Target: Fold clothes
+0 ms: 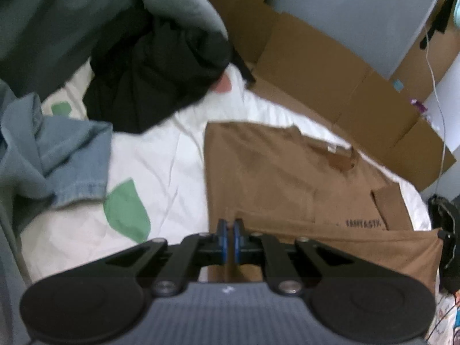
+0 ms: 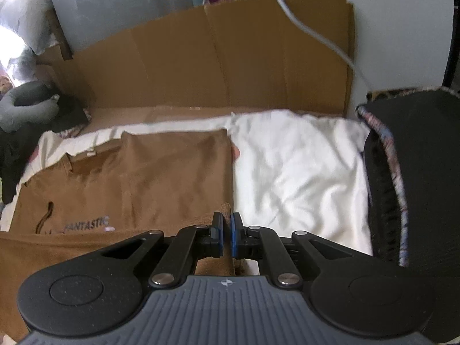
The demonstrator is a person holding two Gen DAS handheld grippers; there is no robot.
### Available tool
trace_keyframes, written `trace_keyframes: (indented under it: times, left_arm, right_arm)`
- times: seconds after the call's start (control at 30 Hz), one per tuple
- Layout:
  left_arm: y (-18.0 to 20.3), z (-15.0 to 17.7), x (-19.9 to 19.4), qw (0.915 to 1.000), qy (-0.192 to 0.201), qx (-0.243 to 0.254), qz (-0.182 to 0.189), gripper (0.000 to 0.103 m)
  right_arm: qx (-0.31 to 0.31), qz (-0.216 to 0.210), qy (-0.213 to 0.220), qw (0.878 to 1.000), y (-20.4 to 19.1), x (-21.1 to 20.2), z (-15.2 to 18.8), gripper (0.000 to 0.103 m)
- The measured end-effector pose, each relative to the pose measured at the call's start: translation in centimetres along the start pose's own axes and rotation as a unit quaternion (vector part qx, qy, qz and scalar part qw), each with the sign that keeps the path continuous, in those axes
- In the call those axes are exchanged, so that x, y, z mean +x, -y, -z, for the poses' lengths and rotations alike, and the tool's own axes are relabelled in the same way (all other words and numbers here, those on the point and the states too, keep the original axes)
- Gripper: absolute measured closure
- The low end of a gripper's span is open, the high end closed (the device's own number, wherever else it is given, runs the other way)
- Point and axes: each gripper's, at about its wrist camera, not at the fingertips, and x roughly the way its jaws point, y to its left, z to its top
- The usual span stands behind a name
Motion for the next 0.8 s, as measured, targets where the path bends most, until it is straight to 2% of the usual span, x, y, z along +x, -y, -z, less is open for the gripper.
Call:
trace_keyframes:
  times: [0.2,0.5,0.8]
  left_arm:
    - [0.9,-2.3,-0.2,0.9996,0.023,0.013,-0.010,0.098]
    - [0.5,-4.9,3.4,0.9993,0.005,0.006,-0.037,0.098]
    - [0.8,-9.0,5.9,0.9985,0.010,-0.007,-0.053,0.098]
  right_arm:
    - [0.007,0.009,0.020,1.000,-0.6,-0.2,-1.9,0.099]
    - [0.007,0.016,0.024,1.000,-1.7,3.6,-4.8,0.099]
    - [0.008,0.022,0.023,0.999,-2.8,8.2,-8.5,0.099]
